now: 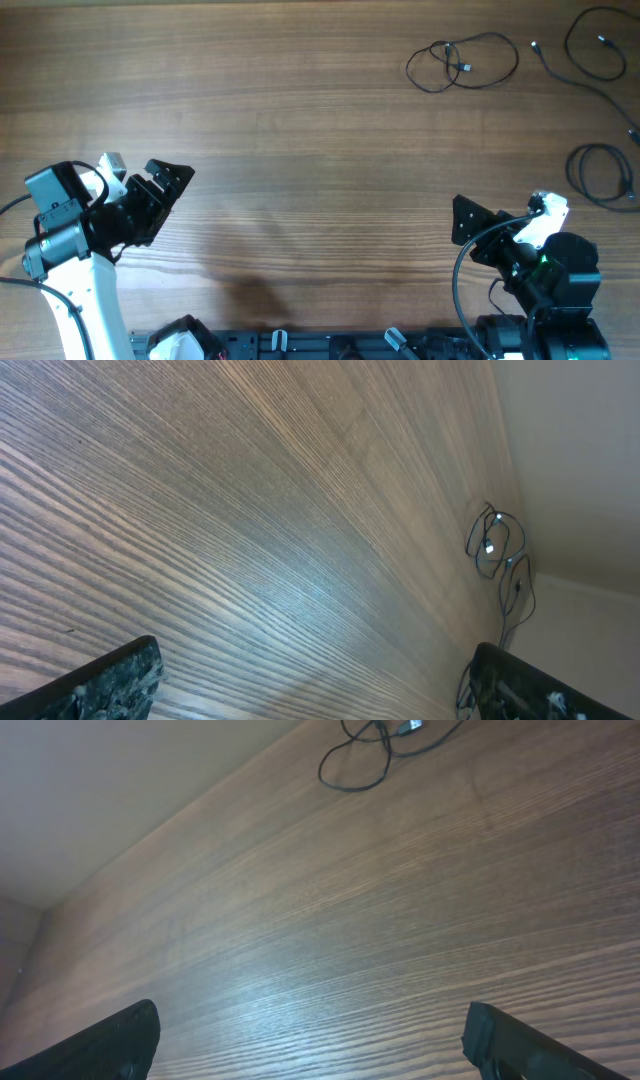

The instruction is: Untangle cables

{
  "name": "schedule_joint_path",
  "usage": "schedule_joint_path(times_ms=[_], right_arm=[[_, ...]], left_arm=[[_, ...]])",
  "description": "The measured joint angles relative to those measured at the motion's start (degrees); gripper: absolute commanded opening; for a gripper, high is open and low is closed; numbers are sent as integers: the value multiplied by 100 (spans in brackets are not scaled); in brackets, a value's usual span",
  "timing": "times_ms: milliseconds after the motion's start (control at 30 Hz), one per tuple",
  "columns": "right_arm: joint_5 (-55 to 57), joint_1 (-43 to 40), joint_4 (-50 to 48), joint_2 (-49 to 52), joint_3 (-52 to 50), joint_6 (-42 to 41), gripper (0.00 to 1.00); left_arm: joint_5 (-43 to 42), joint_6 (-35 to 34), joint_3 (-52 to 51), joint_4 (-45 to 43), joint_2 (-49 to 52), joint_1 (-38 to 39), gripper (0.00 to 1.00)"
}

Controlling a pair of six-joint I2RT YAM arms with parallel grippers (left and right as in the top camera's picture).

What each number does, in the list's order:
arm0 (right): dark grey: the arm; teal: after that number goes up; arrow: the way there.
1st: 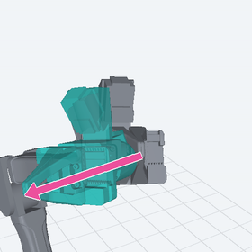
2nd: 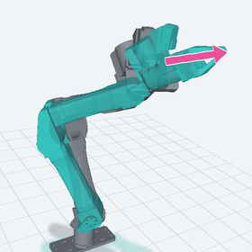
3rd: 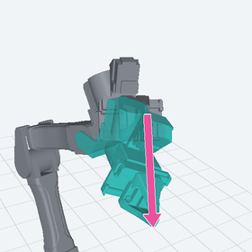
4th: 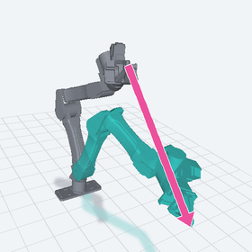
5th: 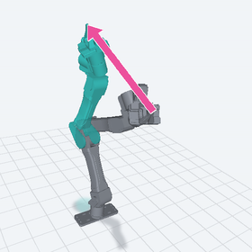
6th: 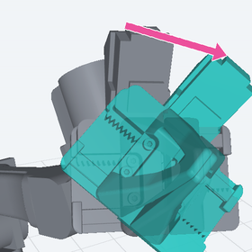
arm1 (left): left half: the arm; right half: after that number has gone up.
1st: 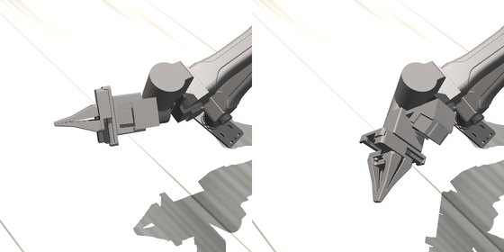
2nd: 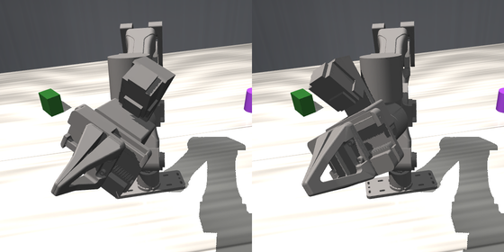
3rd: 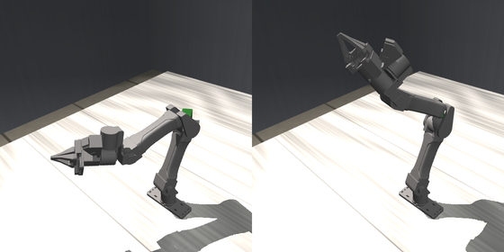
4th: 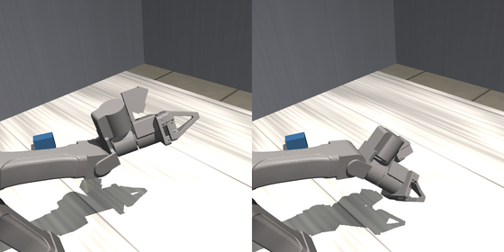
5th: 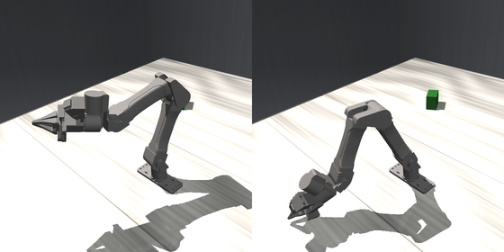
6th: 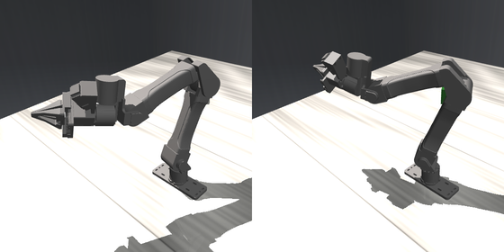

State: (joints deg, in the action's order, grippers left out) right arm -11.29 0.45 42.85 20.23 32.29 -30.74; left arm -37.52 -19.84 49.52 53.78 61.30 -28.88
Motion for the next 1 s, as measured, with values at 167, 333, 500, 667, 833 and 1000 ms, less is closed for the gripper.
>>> schedule_joint_path(times_ms=[167,333,500,667,833,1000], right_arm=[[28,0,0,0,0,2,100],[107,0,0,0,0,2,100],[129,0,0,0,0,2,100],[289,0,-2,-39,0,2,100],[678,0,-74,-684,-17,2,100],[868,-52,-568,-1401,-229,72,100]], left_arm=[[0,0,0,0,0,0,100],[0,0,0,0,0,-2,100],[0,0,0,0,0,0,100],[0,-2,0,-2,0,-2,100],[0,0,0,-2,0,-2,100],[0,-2,0,0,0,-2,100]])
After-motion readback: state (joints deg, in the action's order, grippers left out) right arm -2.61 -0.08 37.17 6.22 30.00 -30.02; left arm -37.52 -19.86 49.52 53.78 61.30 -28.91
